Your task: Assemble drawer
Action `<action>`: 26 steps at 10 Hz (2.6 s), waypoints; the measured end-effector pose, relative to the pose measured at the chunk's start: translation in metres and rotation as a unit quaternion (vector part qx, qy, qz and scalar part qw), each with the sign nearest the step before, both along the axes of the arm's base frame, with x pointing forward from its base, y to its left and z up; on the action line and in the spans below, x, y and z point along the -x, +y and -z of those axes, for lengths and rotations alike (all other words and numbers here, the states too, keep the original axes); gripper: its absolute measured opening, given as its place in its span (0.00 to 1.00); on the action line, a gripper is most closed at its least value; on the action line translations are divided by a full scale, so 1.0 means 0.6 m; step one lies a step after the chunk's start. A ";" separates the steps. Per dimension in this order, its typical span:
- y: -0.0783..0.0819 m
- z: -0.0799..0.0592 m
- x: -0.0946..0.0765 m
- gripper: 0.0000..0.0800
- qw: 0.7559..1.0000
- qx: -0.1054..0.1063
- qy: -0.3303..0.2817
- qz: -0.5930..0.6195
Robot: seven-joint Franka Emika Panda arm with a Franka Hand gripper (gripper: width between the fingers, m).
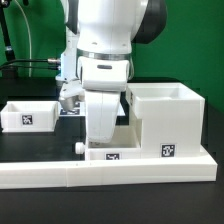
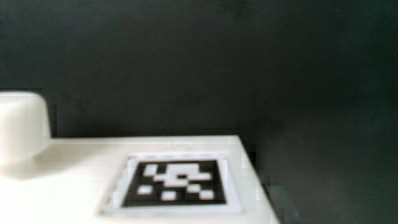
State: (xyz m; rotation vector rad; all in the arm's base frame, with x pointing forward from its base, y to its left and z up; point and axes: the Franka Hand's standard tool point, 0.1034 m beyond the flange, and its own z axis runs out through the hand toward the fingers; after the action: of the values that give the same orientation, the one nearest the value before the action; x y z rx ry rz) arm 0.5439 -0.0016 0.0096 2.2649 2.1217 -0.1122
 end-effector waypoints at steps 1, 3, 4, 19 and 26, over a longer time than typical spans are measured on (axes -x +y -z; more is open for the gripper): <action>-0.002 0.000 0.000 0.05 1.000 0.000 -0.004 0.003; -0.002 0.000 0.000 0.05 1.000 0.000 -0.004 0.002; -0.001 0.001 0.001 0.05 1.000 0.001 -0.003 -0.001; -0.009 -0.001 0.000 0.06 0.999 0.021 0.020 -0.026; 0.003 0.000 0.002 0.06 0.997 0.025 0.014 -0.069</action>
Offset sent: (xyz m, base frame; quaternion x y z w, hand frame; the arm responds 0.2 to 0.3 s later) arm -0.0041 0.0021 -0.0036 0.0130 -0.0177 -0.0425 0.9989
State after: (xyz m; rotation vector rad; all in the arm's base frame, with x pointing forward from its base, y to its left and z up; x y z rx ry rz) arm 0.5429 0.0005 0.0097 2.0950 2.2539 -0.1906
